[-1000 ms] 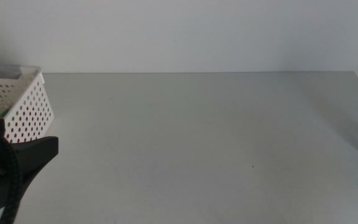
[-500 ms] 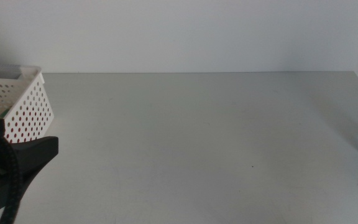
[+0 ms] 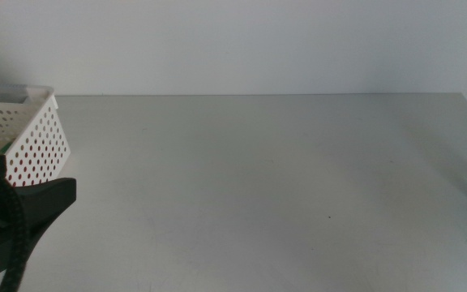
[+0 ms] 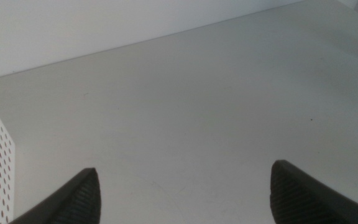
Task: Use arms to grab the bottles and put them into the dustbin to the left of the table.
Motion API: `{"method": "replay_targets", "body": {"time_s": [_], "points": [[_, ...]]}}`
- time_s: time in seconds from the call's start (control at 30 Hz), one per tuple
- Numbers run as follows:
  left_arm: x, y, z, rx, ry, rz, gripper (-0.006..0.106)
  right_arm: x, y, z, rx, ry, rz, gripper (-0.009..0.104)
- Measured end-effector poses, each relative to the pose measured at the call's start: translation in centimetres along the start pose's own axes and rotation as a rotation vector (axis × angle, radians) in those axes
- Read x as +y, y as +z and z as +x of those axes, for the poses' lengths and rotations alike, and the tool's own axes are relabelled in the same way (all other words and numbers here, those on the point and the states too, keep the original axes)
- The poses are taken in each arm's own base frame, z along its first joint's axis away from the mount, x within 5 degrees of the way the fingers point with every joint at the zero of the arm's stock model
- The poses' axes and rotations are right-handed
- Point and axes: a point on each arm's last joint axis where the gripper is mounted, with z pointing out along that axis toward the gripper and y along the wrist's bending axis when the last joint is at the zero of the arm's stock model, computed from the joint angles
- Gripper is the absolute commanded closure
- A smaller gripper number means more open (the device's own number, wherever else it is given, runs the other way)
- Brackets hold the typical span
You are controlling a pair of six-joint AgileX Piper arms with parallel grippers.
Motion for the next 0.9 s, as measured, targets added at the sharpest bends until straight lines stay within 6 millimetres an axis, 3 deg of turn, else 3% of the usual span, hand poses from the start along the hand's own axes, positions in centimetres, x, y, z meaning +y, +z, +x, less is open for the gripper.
{"method": "replay_targets", "body": {"time_s": [0.43,0.7,0.8,0.83,0.9], "points": [[0.0,0.0,0.0,0.0,0.0,0.0,0.007,1.5,7.2,1.0,0.027,-0.006,0.006,0.003],[0.0,0.0,0.0,0.0,0.0,0.0,0.007,2.3,11.3,3.2,0.064,-0.016,0.007,0.006],[0.0,0.0,0.0,0.0,0.0,0.0,0.007,2.3,11.7,3.9,0.083,-0.033,0.008,0.026],[0.0,0.0,0.0,0.0,0.0,0.0,0.007,2.4,11.8,4.1,0.089,-0.043,0.007,0.061],[0.0,0.0,0.0,0.0,0.0,0.0,0.007,2.5,11.8,4.2,0.089,-0.05,0.0,0.096]]}}
